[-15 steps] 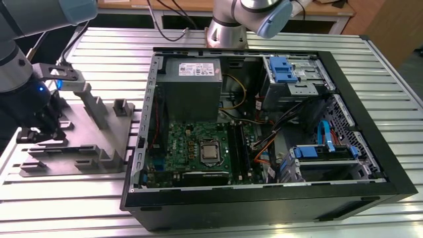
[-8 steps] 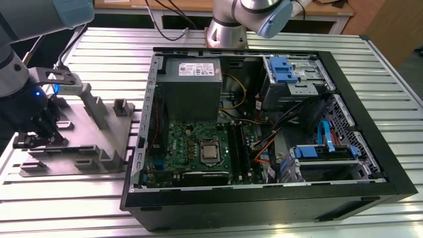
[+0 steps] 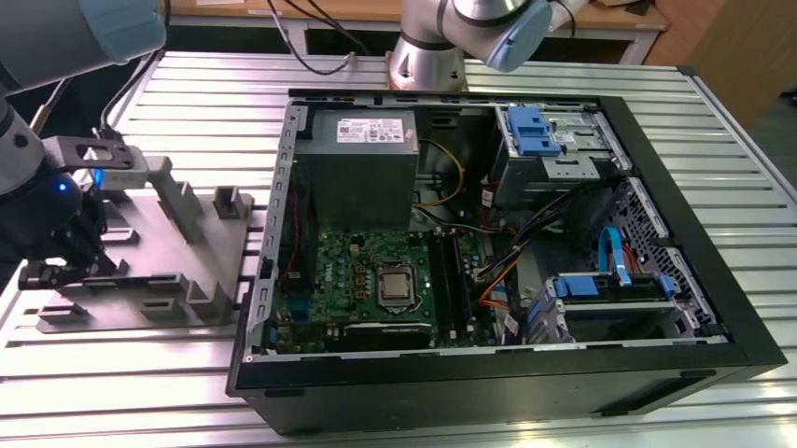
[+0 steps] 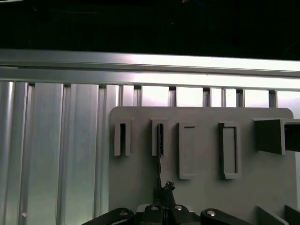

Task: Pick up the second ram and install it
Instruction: 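Pick up the second ram and move it above second insertion slot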

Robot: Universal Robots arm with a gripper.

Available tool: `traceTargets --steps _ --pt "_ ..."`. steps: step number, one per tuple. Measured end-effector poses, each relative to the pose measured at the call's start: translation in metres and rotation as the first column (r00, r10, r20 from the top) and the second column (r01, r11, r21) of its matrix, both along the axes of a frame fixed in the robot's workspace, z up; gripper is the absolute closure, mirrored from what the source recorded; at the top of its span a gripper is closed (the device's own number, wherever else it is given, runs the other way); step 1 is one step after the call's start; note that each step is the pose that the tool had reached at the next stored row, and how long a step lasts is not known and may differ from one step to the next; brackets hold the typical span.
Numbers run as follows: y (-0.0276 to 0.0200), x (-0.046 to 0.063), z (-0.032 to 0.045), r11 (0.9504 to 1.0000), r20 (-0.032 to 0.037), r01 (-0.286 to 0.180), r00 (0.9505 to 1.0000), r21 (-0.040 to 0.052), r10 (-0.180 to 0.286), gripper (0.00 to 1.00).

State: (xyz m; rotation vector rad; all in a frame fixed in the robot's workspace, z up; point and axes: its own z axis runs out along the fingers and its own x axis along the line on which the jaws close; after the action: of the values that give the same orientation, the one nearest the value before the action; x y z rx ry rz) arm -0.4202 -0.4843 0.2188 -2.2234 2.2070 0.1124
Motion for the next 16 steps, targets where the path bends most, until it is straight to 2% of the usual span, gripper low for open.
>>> traceTargets --steps 8,16 --pt "-0.0003 -0.0015 -0.0070 1.0000 0.0001 0.000 1.0000 0.0029 0.000 0.90" --pt "-0.0003 -0.0015 -0.0073 1.0000 0.0001 0.000 1.0000 0.0041 0.000 0.89"
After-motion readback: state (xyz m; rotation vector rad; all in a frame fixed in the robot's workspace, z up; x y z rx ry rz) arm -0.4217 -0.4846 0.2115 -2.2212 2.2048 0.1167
